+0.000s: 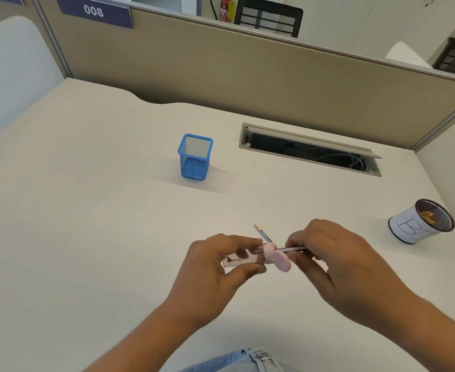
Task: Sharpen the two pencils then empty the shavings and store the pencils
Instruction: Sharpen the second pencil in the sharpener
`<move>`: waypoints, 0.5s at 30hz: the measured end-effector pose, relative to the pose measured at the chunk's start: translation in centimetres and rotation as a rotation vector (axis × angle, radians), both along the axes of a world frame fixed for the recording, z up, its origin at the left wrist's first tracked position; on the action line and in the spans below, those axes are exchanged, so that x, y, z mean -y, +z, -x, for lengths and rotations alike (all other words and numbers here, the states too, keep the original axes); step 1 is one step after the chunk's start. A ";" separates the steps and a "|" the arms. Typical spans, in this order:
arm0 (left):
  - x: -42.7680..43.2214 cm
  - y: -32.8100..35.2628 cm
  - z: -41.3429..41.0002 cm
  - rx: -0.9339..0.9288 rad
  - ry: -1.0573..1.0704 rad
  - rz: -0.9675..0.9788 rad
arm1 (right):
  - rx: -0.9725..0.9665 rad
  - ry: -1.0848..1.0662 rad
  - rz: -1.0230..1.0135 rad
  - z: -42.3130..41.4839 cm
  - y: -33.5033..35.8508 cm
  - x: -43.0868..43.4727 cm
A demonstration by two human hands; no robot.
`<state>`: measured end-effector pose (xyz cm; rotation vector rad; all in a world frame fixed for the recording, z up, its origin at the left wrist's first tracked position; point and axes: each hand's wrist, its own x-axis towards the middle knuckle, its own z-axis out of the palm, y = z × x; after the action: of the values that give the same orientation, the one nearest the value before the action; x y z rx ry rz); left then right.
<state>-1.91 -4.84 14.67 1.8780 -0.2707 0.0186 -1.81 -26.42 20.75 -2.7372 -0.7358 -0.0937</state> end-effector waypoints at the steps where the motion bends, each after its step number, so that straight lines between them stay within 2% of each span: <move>1: 0.0 0.1 0.0 -0.033 -0.014 0.010 | 0.088 0.043 0.053 -0.1 -0.1 0.1; 4: 0.1 0.0 0.1 -0.001 -0.023 0.000 | 0.168 0.074 0.078 0.0 -0.5 0.0; 6: 0.0 -0.1 0.0 0.125 -0.001 -0.065 | 0.058 0.006 0.017 0.3 -0.9 -0.5; 9: -0.1 -0.1 -0.1 0.249 -0.009 -0.156 | -0.204 -0.183 -0.195 0.4 -1.0 -0.7; 11: -0.1 0.1 -0.1 0.194 -0.012 -0.140 | -0.202 -0.178 -0.175 0.6 -0.7 -0.8; 15: -0.1 0.5 -0.2 -0.083 -0.051 -0.019 | -0.139 -0.066 -0.016 0.7 0.1 -0.5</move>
<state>-1.68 -4.70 15.19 1.8852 -0.2626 -0.0963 -2.49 -25.88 20.87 -2.7204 -0.6041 0.0762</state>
